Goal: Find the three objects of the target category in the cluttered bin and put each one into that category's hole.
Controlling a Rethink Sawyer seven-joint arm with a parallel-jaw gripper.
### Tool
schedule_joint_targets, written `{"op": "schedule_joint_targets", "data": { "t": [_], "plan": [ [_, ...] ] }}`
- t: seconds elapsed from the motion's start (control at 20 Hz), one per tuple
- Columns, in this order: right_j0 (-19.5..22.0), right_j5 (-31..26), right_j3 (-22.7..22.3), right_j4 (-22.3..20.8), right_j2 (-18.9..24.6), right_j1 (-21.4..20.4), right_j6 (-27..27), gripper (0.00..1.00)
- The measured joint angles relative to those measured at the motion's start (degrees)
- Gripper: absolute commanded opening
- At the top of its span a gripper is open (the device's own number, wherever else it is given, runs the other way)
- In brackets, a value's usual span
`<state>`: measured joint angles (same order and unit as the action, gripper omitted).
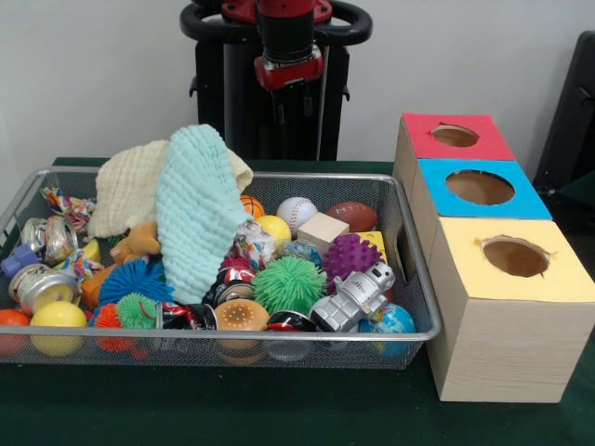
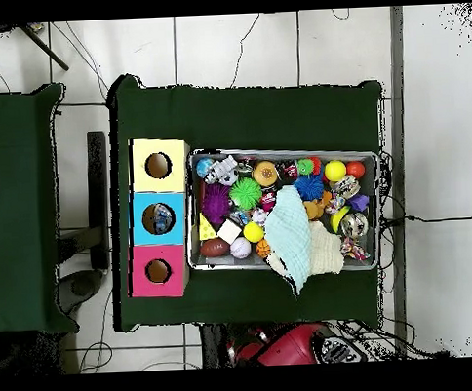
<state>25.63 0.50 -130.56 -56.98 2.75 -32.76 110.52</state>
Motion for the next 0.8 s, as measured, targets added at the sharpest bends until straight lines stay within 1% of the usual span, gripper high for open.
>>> {"op": "schedule_joint_targets", "data": {
  "t": [0.15,0.35,0.5,0.65,0.7,0.8],
  "plan": [
    [-0.58,0.11,1.08,0.0,-0.54,0.65,0.0,1.0],
    [-3.24,2.6,2.76,0.21,-2.56,1.57,0.0,1.0],
    [-6.38,7.52,3.78,1.05,-4.99,2.05,0.0,1.0],
    [-8.55,12.14,4.63,2.03,-6.76,2.23,0.0,1.0],
    [-9.45,14.6,4.93,2.6,-7.62,2.22,0.0,1.0],
    [-10.11,16.48,5.13,3.07,-8.29,2.22,0.0,1.0]
  ]
}}
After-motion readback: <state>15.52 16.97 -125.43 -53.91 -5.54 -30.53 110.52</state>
